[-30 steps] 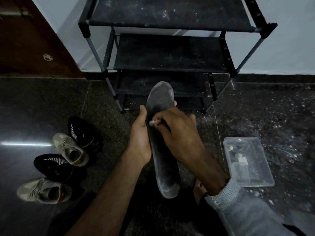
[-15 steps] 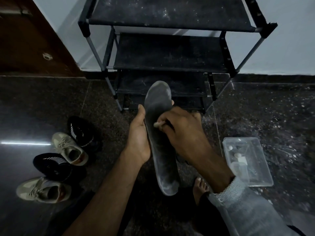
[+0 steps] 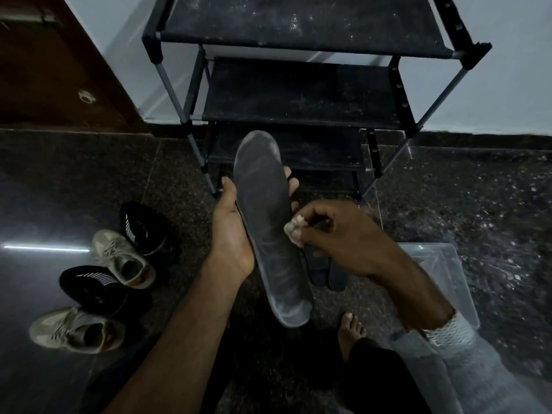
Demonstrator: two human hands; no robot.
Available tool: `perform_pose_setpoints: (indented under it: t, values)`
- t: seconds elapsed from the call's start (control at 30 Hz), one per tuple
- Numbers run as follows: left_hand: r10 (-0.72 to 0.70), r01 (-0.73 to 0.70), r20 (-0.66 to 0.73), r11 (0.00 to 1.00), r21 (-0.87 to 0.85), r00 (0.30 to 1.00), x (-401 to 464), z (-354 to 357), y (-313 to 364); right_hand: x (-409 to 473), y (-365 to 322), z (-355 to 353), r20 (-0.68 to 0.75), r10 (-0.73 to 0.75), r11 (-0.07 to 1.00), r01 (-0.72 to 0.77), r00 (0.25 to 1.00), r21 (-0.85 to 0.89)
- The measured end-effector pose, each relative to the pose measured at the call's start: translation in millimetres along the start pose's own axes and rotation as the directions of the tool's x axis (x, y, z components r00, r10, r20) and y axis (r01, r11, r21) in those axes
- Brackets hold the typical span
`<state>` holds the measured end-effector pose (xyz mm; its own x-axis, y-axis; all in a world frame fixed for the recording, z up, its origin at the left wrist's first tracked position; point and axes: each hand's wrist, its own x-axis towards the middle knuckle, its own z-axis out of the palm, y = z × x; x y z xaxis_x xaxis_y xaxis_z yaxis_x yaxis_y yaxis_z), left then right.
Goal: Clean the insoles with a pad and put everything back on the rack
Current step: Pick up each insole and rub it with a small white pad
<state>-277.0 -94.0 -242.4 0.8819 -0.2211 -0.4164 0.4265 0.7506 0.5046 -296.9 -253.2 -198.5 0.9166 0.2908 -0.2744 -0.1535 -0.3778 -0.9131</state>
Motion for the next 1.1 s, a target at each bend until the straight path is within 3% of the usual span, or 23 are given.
perform_pose_setpoints:
  t: [0.1, 0.33, 0.43, 0.53, 0.63, 0.77, 0.9, 0.97, 1.1]
  values:
    - [-0.004, 0.004, 0.012, 1.0, 0.01, 1.0, 1.1, -1.6, -0.9, 0.4, 1.7, 7.4, 0.042, 0.049, 0.999, -0.048, 0.998, -0.023]
    - [-0.104, 0.106, 0.079, 0.994, -0.026, 0.992, -0.5, 1.1, -9.1, 7.6, 8.3, 14.0, -0.166, -0.022, 0.996, 0.007, 0.986, -0.088]
    - [-0.119, 0.119, 0.046, 0.993, -0.014, 0.992, 2.3, -1.4, -10.0, 6.4, 8.2, 13.1, -0.196, -0.08, 0.974, 0.034, 0.977, -0.224]
    - [-0.088, 0.088, 0.009, 0.996, 0.001, 0.996, 1.6, 0.2, -12.4, 6.4, 3.3, 13.0, -0.327, -0.196, 0.912, 0.049, 0.924, -0.408]
    - [-0.054, 0.056, -0.027, 0.995, 0.079, 0.998, -0.6, 2.4, -17.7, 8.4, 2.9, 16.2, -0.36, -0.3, 0.85, 0.076, 0.884, -0.521]
    - [-0.075, 0.078, -0.037, 0.992, 0.098, 0.997, -2.3, 3.4, -18.5, 10.6, 3.5, 23.5, -0.298, -0.279, 0.799, 0.049, 0.913, -0.599]
    - [-0.159, 0.158, 0.02, 0.987, 0.031, 0.987, -3.5, 3.2, -13.1, 4.5, -10.8, 17.4, 0.038, -0.107, 0.867, 0.112, 0.994, -0.486]
    - [-0.162, 0.161, 0.033, 0.987, 0.017, 0.986, -2.7, 2.2, -12.3, 2.1, -13.5, 18.5, 0.083, -0.127, 0.862, 0.151, 0.988, -0.484]
    - [-0.093, 0.094, -0.022, 0.994, 0.057, 0.995, -3.3, 4.1, -17.1, 7.3, -3.5, 19.7, -0.284, -0.21, 0.858, 0.037, 0.936, -0.512]
